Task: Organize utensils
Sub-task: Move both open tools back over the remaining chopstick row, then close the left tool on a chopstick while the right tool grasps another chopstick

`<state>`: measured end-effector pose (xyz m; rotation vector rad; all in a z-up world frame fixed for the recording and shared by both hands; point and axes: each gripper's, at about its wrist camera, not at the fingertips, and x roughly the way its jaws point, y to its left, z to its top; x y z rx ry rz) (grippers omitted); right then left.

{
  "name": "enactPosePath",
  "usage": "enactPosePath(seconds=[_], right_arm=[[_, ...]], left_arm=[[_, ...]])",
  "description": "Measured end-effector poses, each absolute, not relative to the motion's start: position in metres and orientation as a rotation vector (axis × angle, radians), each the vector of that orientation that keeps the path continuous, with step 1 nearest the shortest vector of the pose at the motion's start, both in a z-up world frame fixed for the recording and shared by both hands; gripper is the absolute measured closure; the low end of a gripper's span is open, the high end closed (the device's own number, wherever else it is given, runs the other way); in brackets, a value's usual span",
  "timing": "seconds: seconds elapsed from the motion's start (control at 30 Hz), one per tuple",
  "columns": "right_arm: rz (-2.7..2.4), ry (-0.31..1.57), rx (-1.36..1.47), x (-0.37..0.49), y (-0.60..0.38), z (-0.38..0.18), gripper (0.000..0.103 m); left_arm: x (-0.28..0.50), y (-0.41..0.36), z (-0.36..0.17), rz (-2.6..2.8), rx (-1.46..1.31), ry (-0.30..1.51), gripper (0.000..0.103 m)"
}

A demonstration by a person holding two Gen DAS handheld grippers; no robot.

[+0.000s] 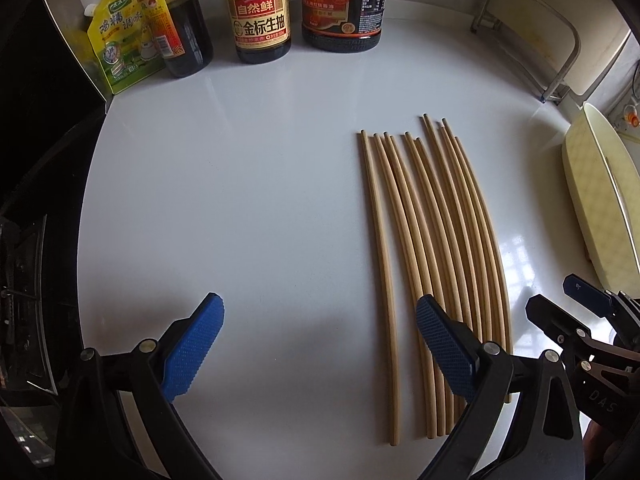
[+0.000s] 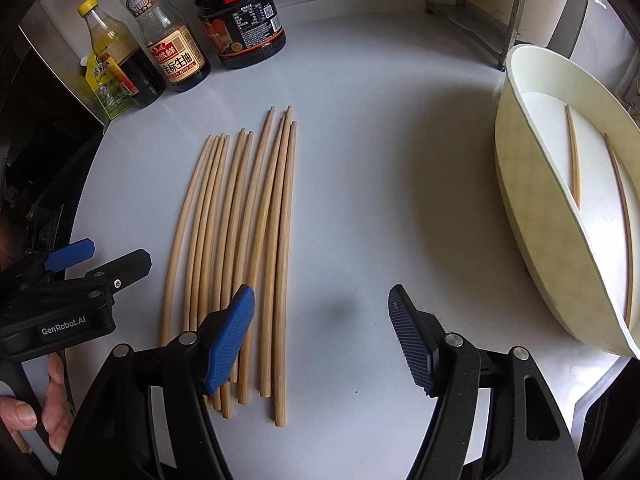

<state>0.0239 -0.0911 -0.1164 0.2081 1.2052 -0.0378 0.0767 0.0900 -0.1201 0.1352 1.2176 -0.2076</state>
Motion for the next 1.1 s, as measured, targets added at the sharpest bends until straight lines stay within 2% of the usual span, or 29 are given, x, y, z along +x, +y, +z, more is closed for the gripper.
enactPosePath(seconds=[1.1], right_arm=[[-0.092,1.178,0.044,0.035,-0.078,-0.140,0.036]], left_arm=[[0.074,0.087,-0.145,-0.185,0.169,1.194,0.008]])
